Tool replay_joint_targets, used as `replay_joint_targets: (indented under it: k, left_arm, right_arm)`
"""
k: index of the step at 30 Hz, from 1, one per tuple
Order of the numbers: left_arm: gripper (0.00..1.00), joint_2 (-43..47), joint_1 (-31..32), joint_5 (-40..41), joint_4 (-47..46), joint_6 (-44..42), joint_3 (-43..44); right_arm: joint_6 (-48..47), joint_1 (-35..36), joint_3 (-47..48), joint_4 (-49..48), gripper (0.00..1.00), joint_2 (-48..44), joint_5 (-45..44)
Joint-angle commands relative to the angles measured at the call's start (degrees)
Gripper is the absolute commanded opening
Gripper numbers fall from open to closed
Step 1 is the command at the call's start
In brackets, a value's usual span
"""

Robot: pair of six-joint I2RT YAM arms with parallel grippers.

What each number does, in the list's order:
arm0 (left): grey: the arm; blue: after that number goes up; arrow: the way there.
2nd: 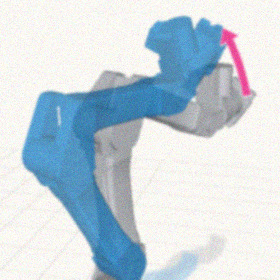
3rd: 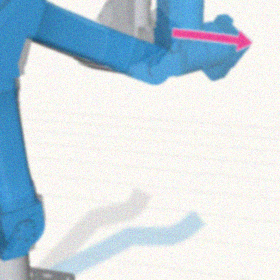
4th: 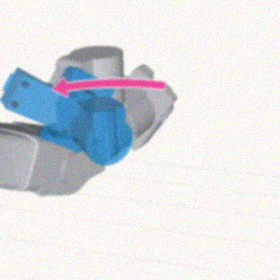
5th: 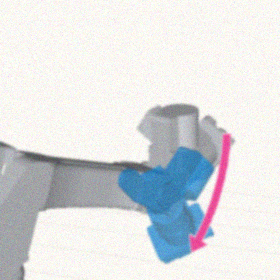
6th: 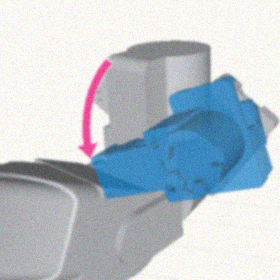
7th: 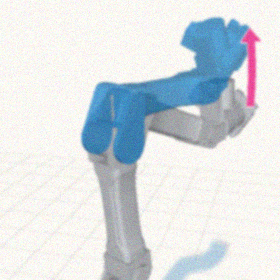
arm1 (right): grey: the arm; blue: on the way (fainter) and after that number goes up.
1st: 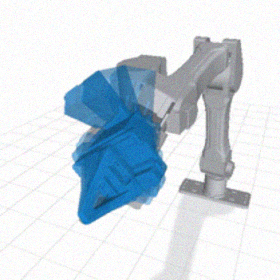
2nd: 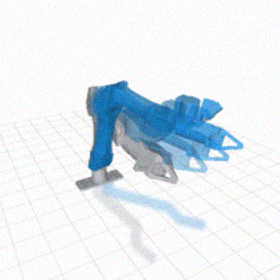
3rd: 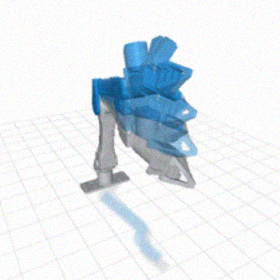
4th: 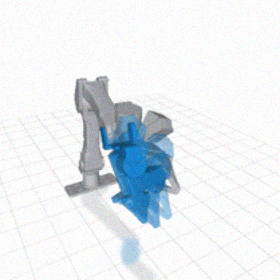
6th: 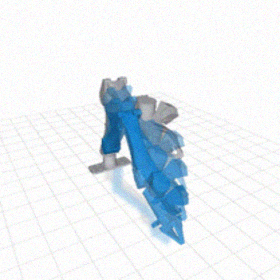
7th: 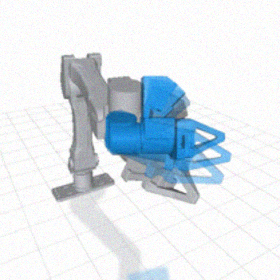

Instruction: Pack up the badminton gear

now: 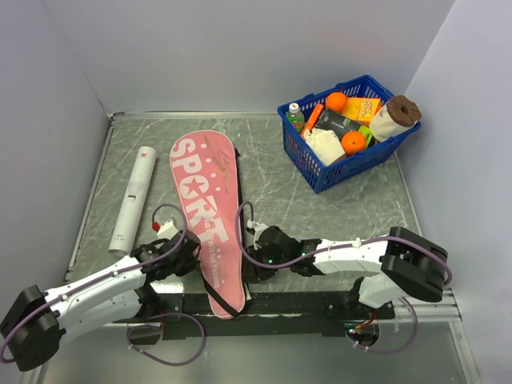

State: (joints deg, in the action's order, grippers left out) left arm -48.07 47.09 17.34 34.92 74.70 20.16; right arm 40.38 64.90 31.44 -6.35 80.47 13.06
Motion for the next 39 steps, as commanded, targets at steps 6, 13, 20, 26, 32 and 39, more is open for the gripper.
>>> replay_joint_targets:
  k: [6, 13, 20, 26, 32, 39]
  left_arm:
    - [0.01, 1.8, 0.1, -2.1, -2.7, 0.7, -1.8]
    - [0.01, 1.0, 0.1, -3.6, -5.6, 0.0, -2.8]
    - [0.01, -1.1, 0.1, -3.7, -6.9, -1.5, -1.9]
    - [0.01, -0.9, 0.1, -3.4, -7.3, -1.8, -1.8]
    - [0.01, 1.6, 0.1, -0.6, -3.6, -1.4, -0.7]
    - [0.01, 8.2, 0.0, 7.1, 5.8, 0.3, 4.9]
  right_arm:
    - [3.0, 1.5, 0.1, -6.2, 0.39, 3.1, 3.5]
    - [5.8, 1.5, -0.2, -13.1, 0.39, 5.3, 8.3]
    - [11.1, 2.5, 2.4, -27.0, 0.37, 12.2, 15.1]
    - [11.7, 3.3, 2.8, -26.5, 0.38, 11.8, 13.1]
    - [5.3, 3.2, 2.8, -8.6, 0.46, 3.7, 3.3]
    - [-0.2, 1.5, 5.4, 15.8, 0.52, -4.5, -14.7]
